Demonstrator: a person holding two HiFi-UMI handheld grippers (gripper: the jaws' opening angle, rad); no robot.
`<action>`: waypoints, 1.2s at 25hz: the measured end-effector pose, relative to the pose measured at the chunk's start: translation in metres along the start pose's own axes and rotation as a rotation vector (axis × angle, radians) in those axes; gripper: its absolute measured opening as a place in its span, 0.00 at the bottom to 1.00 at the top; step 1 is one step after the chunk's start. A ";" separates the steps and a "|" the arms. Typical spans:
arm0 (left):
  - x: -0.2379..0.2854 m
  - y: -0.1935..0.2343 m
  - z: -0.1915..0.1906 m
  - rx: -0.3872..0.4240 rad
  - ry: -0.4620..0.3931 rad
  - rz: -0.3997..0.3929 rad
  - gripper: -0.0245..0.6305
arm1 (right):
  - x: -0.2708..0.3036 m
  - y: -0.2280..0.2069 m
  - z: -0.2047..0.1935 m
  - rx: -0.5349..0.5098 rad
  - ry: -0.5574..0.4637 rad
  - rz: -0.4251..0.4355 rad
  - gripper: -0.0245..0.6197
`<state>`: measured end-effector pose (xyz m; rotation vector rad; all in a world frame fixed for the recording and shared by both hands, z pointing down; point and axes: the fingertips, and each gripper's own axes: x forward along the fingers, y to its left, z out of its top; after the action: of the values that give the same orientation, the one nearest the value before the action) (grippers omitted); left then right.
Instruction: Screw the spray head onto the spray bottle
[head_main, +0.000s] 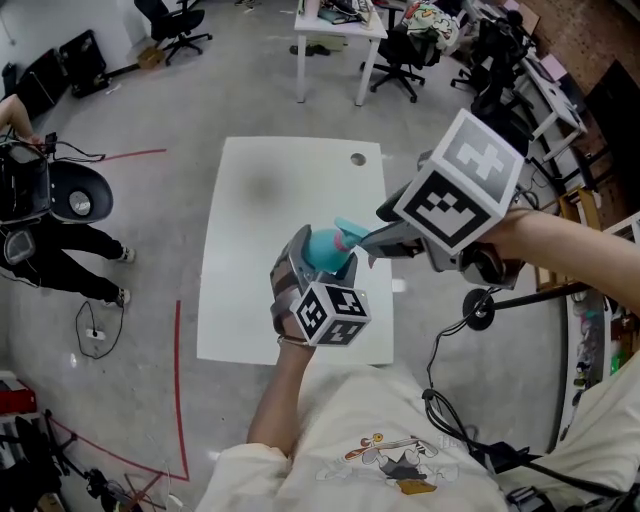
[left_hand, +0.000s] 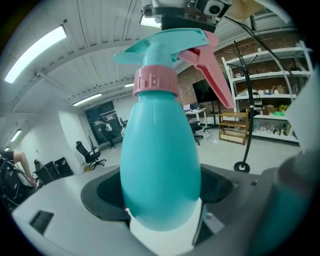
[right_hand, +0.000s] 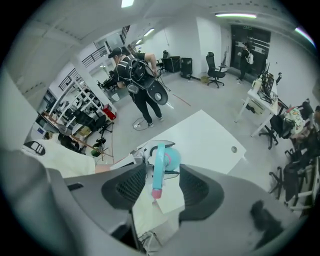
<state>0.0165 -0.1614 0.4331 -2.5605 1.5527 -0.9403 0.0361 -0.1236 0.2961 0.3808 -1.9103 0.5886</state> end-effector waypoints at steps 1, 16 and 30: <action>-0.001 -0.004 -0.001 0.007 -0.008 -0.037 0.67 | -0.005 0.002 -0.002 -0.020 -0.007 0.020 0.35; -0.043 -0.050 -0.025 0.138 -0.051 -0.656 0.67 | -0.020 0.018 -0.012 -0.650 -0.033 0.117 0.35; -0.115 -0.112 -0.020 0.350 -0.080 -1.222 0.67 | 0.009 0.062 -0.051 -1.330 0.069 0.018 0.35</action>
<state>0.0584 -0.0052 0.4270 -3.0162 -0.3701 -0.9275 0.0397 -0.0437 0.3068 -0.5093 -1.8206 -0.6902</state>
